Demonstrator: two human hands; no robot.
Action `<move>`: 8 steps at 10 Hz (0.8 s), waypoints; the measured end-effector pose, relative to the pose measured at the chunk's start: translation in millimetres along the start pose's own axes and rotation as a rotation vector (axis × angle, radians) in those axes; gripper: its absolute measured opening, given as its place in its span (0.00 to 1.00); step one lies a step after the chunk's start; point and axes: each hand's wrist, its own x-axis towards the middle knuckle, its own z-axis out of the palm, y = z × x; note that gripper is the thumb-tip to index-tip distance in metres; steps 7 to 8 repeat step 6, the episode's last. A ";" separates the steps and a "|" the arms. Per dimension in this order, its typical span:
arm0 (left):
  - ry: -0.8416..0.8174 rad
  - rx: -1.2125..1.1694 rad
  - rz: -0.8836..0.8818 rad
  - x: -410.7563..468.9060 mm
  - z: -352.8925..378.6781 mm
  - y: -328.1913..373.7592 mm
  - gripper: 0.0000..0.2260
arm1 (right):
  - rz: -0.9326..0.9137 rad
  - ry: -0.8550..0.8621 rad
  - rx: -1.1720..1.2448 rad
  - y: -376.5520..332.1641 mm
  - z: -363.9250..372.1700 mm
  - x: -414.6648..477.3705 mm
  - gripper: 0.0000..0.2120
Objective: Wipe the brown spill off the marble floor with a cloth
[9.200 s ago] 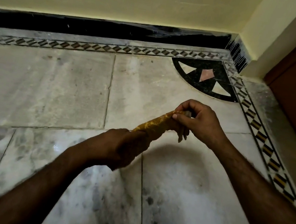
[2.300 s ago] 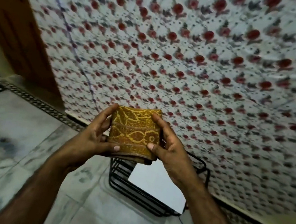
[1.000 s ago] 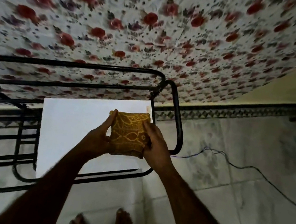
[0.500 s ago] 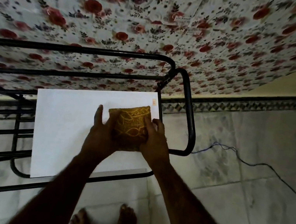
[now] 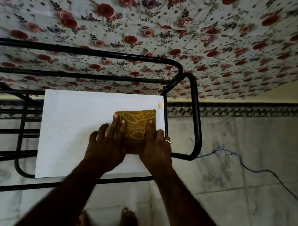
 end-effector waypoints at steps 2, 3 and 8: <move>-0.010 -0.092 -0.067 -0.9 -6.8 -0.9 0.34 | 0.058 -0.033 0.151 -3.1 -13.4 -1.7 0.37; 0.031 -0.146 -0.118 -12.9 -31.2 -1.4 0.37 | 0.018 0.113 0.218 -11.6 -28.2 -15.4 0.26; 0.473 -0.274 -0.227 -87.1 -148.7 -26.2 0.30 | -0.184 0.316 0.453 -86.5 -84.2 -80.4 0.31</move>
